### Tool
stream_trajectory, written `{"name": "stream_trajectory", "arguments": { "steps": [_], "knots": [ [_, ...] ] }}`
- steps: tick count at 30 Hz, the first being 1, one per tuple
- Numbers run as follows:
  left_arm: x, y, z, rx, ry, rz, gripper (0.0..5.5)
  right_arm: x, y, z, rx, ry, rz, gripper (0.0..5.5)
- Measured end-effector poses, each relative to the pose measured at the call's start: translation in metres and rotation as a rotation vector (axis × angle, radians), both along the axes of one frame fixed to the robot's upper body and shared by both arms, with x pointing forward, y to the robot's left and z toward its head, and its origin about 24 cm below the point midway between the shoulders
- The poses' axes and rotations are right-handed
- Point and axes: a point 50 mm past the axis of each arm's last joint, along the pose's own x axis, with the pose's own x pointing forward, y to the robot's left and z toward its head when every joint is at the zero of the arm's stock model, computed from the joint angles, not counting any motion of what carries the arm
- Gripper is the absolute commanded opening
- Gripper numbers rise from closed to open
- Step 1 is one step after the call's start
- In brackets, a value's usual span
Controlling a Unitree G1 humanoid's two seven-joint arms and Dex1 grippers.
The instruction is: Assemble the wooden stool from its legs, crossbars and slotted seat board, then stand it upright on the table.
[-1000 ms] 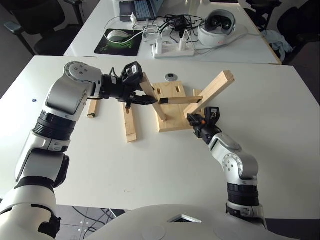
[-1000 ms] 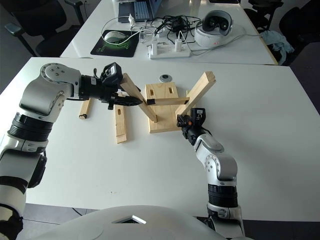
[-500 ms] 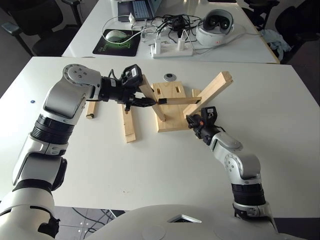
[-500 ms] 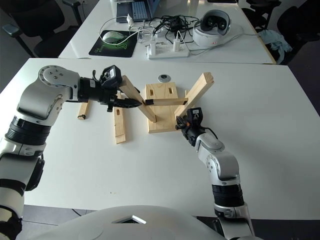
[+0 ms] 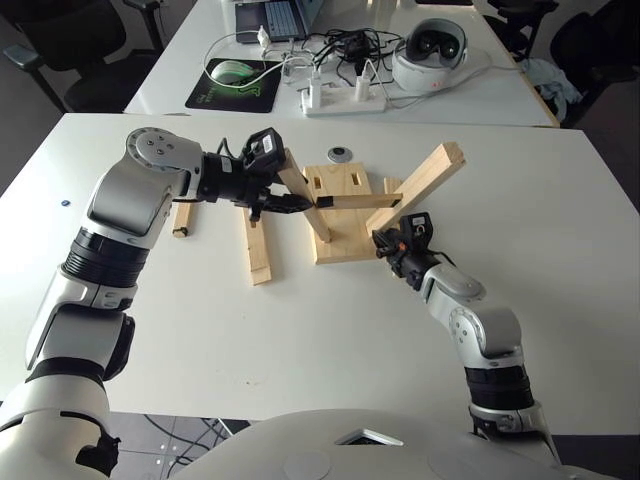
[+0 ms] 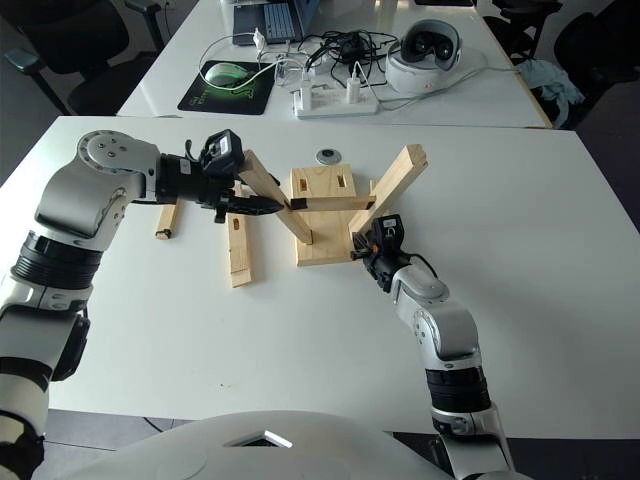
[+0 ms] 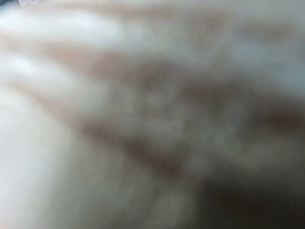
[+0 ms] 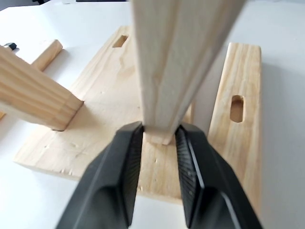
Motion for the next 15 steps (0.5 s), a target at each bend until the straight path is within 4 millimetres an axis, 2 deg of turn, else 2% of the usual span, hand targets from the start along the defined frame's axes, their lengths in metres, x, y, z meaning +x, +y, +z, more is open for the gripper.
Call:
{"name": "stream_trajectory", "arguments": {
  "steps": [5, 15],
  "knots": [
    [0.005, -0.010, 0.000, -0.005, 0.004, -0.008, 2.03, 0.000, 0.000, 0.000, -0.017, -0.011, 0.010, 0.98],
    [0.007, -0.013, 0.002, -0.001, 0.008, -0.012, 2.03, -0.001, -0.002, -0.001, -0.038, -0.021, 0.017, 0.98]
  ]
}}
